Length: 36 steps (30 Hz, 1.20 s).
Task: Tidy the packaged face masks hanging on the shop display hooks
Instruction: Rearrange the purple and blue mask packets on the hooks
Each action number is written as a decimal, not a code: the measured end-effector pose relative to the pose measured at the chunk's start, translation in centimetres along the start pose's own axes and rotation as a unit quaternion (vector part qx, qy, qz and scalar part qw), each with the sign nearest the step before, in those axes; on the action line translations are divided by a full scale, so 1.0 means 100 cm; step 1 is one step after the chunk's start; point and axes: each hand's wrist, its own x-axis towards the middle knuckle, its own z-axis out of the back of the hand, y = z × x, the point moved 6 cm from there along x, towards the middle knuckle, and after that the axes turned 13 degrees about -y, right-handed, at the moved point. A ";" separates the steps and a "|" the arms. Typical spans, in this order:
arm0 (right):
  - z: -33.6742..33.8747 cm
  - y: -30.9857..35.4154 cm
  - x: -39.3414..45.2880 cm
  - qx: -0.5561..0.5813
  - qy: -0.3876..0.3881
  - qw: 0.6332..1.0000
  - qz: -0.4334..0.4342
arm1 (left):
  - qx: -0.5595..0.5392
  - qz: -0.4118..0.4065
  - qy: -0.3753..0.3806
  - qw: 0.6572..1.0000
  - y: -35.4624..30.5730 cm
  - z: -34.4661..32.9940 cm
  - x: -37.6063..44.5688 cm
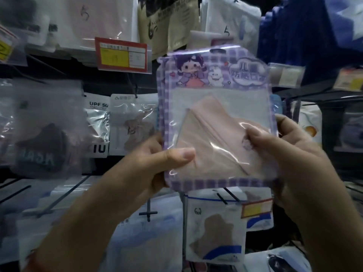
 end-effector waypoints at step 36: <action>0.160 0.047 0.102 -0.392 0.079 0.899 0.181 | 0.397 -0.114 0.034 0.910 0.020 -0.158 0.127</action>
